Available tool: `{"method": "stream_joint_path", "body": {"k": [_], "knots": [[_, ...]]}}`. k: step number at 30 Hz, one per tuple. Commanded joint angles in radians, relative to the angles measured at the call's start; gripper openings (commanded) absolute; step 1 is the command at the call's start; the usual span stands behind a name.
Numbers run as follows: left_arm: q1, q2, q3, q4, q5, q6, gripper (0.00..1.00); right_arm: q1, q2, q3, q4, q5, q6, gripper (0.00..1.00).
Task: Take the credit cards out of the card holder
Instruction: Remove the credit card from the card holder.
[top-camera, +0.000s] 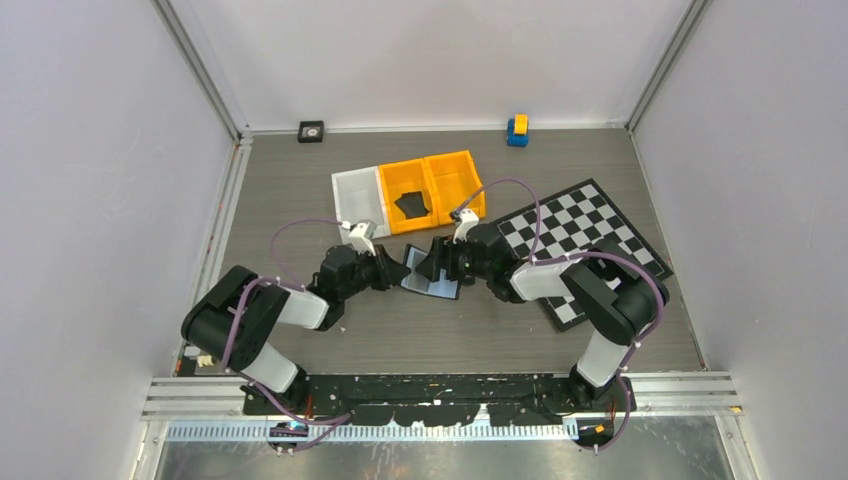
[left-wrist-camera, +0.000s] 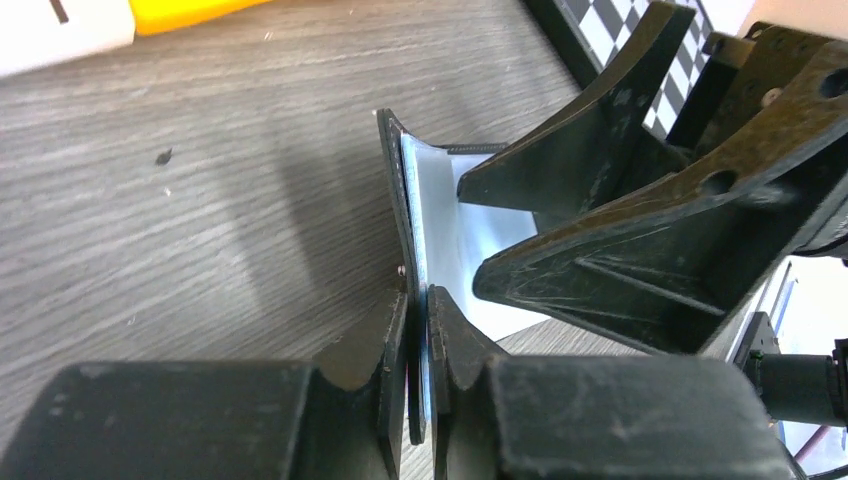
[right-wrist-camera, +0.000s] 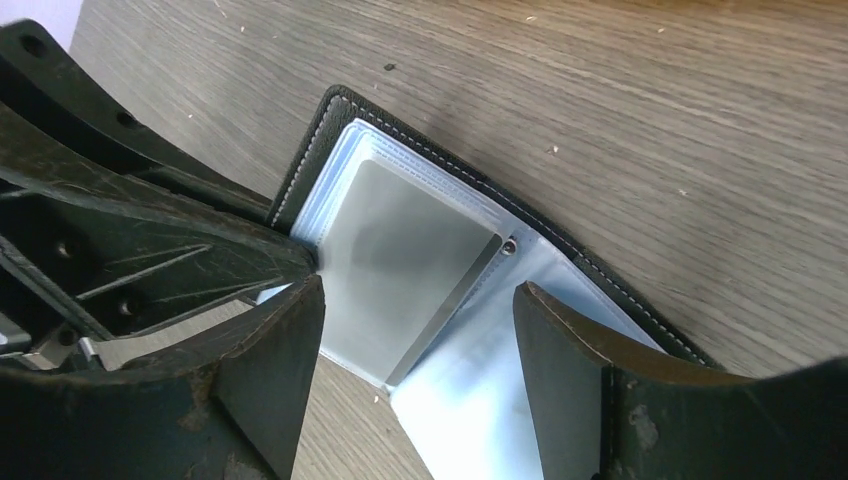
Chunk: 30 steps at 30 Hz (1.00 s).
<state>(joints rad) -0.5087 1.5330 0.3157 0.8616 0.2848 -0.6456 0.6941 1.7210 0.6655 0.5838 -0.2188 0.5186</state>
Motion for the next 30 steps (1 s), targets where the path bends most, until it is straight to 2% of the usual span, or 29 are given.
{"method": "stream_joint_path", "body": {"k": [1, 5, 10, 19, 23, 27, 30], "knots": [[-0.003, 0.031, 0.012, 0.147, 0.011, 0.015, 0.12, 0.007, -0.048, -0.002, 0.042, 0.064, -0.05, 0.73], [-0.002, 0.069, -0.038, 0.309, 0.006, -0.01, 0.1, 0.006, -0.078, -0.022, 0.046, 0.078, -0.045, 0.71], [-0.003, 0.078, -0.039, 0.316, 0.049, -0.02, 0.09, 0.007, -0.131, -0.039, 0.008, 0.108, -0.07, 0.67], [-0.003, 0.049, -0.059, 0.331, 0.071, -0.074, 0.08, 0.007, -0.194, -0.073, -0.016, 0.111, -0.057, 0.65], [-0.003, -0.015, -0.031, 0.217, 0.076, -0.08, 0.07, 0.007, -0.28, -0.043, -0.137, 0.114, -0.078, 0.66], [-0.004, -0.121, -0.01, 0.079, 0.081, -0.07, 0.07, 0.006, -0.308, -0.044, -0.136, 0.084, -0.057, 0.66], [-0.008, -0.228, -0.005, -0.067, 0.018, -0.023, 0.08, 0.006, -0.273, -0.049, -0.111, 0.093, -0.058, 0.66]]}}
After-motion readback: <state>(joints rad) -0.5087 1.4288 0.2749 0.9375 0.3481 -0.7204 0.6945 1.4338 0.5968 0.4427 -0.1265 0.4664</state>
